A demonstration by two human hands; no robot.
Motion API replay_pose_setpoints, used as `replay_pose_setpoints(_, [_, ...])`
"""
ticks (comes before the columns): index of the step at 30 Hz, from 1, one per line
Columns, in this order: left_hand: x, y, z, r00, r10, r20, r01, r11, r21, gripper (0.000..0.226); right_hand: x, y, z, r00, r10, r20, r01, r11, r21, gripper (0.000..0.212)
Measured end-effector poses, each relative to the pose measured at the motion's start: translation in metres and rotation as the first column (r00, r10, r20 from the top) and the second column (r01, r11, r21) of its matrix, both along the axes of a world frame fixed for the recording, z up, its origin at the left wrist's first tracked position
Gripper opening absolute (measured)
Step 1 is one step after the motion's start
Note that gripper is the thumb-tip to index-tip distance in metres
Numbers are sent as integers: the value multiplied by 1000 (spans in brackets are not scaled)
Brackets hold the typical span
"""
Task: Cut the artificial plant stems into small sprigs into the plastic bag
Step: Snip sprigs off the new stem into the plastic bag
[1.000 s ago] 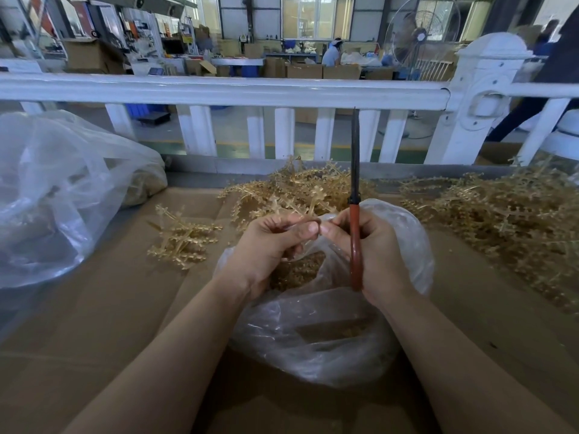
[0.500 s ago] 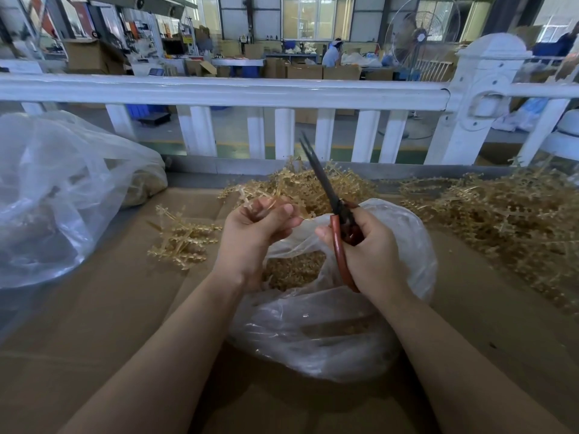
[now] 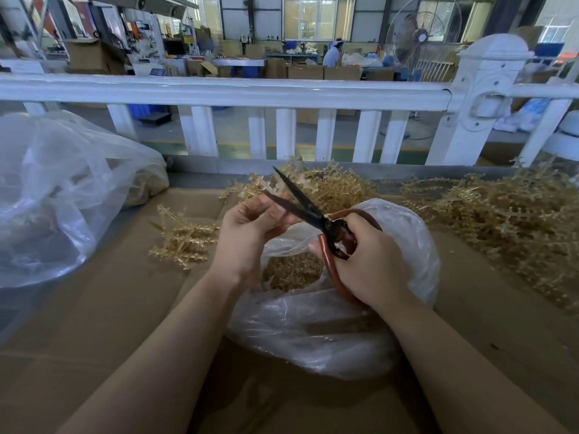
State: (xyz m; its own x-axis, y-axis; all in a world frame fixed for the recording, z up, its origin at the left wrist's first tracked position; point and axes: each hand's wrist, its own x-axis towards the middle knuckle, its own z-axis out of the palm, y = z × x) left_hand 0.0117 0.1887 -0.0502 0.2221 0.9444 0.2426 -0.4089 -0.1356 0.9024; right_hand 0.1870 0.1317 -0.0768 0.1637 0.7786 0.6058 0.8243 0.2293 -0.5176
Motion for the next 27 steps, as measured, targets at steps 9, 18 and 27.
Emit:
replay_pose_setpoints(9, [-1, 0, -1, 996, -6, -92, 15, 996, 93, 22, 4, 4, -2, 996, -76, 51, 80, 994, -72, 54])
replay_pose_setpoints(18, [-3, 1, -3, 995, -32, -91, 41, 994, 98, 35, 5, 6, -4, 995, -35, 97, 44, 995, -85, 58])
replay_pose_setpoints(27, [-5, 2, -3, 995, -103, 16, 104, 994, -35, 6, 2, 4, -3, 994, -18, 105, 27, 996, -88, 61])
